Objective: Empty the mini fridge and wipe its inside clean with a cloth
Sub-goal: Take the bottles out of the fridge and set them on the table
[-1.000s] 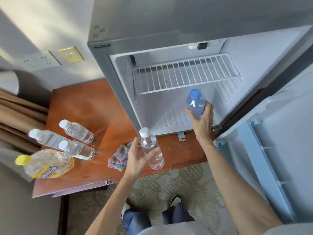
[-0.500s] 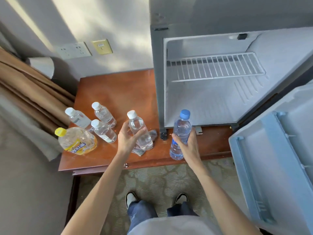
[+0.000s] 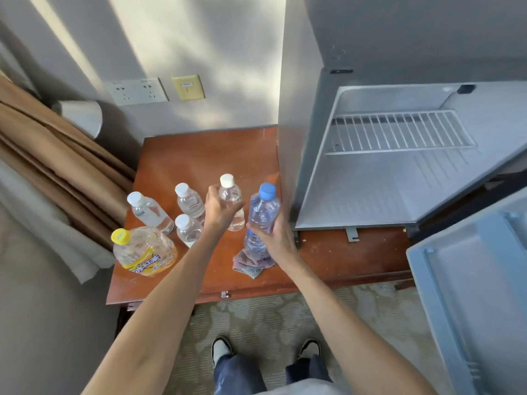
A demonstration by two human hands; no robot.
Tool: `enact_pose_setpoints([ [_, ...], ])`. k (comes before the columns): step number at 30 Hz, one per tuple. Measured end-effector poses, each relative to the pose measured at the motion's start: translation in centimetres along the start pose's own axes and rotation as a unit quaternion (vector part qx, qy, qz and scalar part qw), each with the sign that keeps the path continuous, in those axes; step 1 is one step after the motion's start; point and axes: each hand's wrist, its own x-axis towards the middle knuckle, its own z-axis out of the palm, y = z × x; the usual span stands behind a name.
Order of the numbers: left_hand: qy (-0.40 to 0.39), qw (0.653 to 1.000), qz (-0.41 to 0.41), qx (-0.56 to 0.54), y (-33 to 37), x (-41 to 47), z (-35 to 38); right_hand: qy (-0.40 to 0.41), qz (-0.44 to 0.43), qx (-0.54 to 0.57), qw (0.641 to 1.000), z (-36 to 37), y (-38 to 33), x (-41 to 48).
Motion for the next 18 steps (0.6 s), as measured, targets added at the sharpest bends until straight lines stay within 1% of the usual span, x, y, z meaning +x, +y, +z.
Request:
enact_pose_setpoints([
  [3,0.007,0.999,-0.023,-0.021,0.1,1.0,0.3,-0.011,0.020,-0.021,1.000,1.5,0.1,0.8],
  [5,0.025,0.999,-0.024,-0.029,0.2,1.4,0.5,-0.016,0.027,-0.033,0.999,2.0,0.5,1.1],
  [8,0.030,0.999,-0.020,-0.038,0.3,2.0,0.6,-0.015,0.038,-0.028,0.999,2.7,1.3,1.6],
  [14,0.008,0.998,-0.023,-0.055,-0.8,3.6,0.4,-0.062,0.048,-0.037,0.996,4.3,2.0,2.7],
  [16,0.001,0.997,-0.041,-0.069,0.2,2.9,-0.2,-0.081,0.043,-0.047,0.995,4.6,1.9,3.0],
  [18,-0.015,0.997,-0.042,-0.057,0.9,2.3,-0.7,-0.100,0.043,-0.052,0.993,4.8,2.2,3.2],
])
